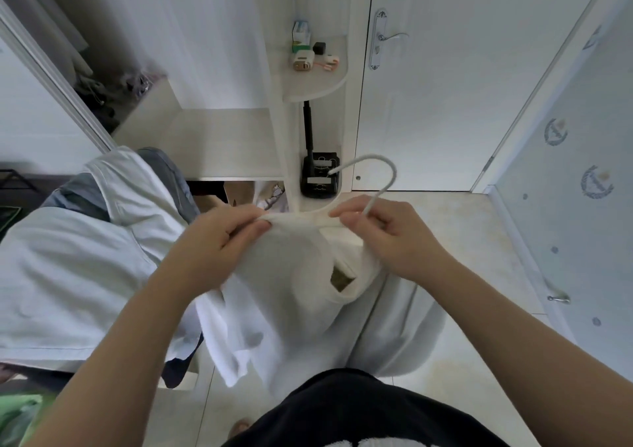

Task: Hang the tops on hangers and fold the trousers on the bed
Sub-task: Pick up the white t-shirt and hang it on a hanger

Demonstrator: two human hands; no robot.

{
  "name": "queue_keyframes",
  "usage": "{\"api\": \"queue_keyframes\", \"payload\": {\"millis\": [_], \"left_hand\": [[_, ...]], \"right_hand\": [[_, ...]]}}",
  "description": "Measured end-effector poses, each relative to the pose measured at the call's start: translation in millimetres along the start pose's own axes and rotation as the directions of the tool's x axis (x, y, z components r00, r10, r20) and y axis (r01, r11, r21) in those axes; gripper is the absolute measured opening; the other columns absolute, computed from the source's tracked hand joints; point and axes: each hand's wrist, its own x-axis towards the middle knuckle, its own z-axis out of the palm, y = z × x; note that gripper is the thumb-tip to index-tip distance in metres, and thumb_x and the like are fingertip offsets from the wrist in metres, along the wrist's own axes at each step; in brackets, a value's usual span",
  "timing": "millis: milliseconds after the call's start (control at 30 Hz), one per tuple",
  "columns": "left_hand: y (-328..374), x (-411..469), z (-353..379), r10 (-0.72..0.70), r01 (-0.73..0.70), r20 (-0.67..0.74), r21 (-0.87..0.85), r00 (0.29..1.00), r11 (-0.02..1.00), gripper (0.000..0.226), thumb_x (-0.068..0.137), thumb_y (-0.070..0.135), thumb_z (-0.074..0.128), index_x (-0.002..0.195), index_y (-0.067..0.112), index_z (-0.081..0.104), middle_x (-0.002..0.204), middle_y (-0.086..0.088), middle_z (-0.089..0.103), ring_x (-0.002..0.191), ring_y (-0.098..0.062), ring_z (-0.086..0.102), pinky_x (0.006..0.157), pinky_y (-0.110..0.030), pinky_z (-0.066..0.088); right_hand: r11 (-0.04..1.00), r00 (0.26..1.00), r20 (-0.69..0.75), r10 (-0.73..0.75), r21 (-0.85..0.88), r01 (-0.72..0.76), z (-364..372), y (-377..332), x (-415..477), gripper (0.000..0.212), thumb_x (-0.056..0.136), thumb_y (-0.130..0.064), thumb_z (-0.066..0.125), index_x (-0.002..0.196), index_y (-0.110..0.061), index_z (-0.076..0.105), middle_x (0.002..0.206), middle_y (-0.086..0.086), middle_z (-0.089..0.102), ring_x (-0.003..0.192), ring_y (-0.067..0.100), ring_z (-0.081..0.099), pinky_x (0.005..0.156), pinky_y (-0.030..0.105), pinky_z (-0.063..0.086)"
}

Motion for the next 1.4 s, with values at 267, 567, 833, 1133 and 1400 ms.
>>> {"api": "queue_keyframes", "payload": {"millis": [267,567,833,1133,1400], "left_hand": [[-32,-15,-17,-0.048,0.049,-0.105,0.007,0.993,0.999,0.019,0.1,0.026,0.047,0.089,0.038,0.058,0.097,0.029,0.06,0.093,0.009,0.054,0.079,-0.005,0.037],[-19,-10,-2,-0.043,0.042,-0.013,-0.031,0.999,0.999,0.02,0.1,0.03,0.042,0.099,0.029,0.062,0.092,0.017,0.064,0.089,-0.008,0.056,0.081,-0.018,0.041],[-23,-8,-6,-0.069,0.071,0.047,-0.036,0.996,0.997,0.016,0.104,0.029,0.05,0.092,0.032,0.061,0.087,0.016,0.062,0.085,-0.008,0.058,0.07,-0.013,0.04],[-40,-6,-6,0.118,-0.086,-0.175,0.183,0.977,0.979,0.028,0.098,0.039,0.053,0.089,0.015,0.066,0.083,0.011,0.053,0.076,-0.002,0.05,0.065,-0.013,0.038],[-46,-11,-14,0.183,-0.013,-0.328,0.458,0.927,0.889,0.055,0.091,0.056,0.058,0.061,0.011,0.048,0.063,0.006,0.04,0.051,-0.018,0.041,0.046,-0.024,0.023]], "right_hand": [[0.998,0.995,0.079,0.066,-0.014,-0.065,-33,-5,6,0.024,0.093,-0.033,0.06,0.078,-0.032,0.078,0.062,0.017,0.052,0.055,0.025,0.04,0.055,0.024,0.033],[0.983,0.923,0.354,0.148,-0.155,-0.098,-44,-32,20,0.03,0.099,-0.022,0.055,0.074,-0.019,0.07,0.048,-0.014,0.042,0.046,0.002,0.038,0.045,0.009,0.031],[0.983,0.952,0.271,0.141,-0.15,-0.103,-42,-36,28,0.031,0.1,-0.029,0.058,0.073,-0.019,0.071,0.047,-0.014,0.035,0.047,0.009,0.031,0.046,0.016,0.028],[0.986,0.935,0.315,0.161,-0.086,-0.141,-45,-34,36,0.031,0.099,-0.028,0.059,0.072,-0.021,0.072,0.046,-0.008,0.035,0.042,0.008,0.028,0.043,0.017,0.026],[0.995,0.959,0.265,0.1,-0.008,-0.101,-41,-25,33,0.026,0.088,-0.038,0.058,0.074,-0.022,0.074,0.051,0.002,0.033,0.05,0.019,0.028,0.051,0.029,0.027]]}}
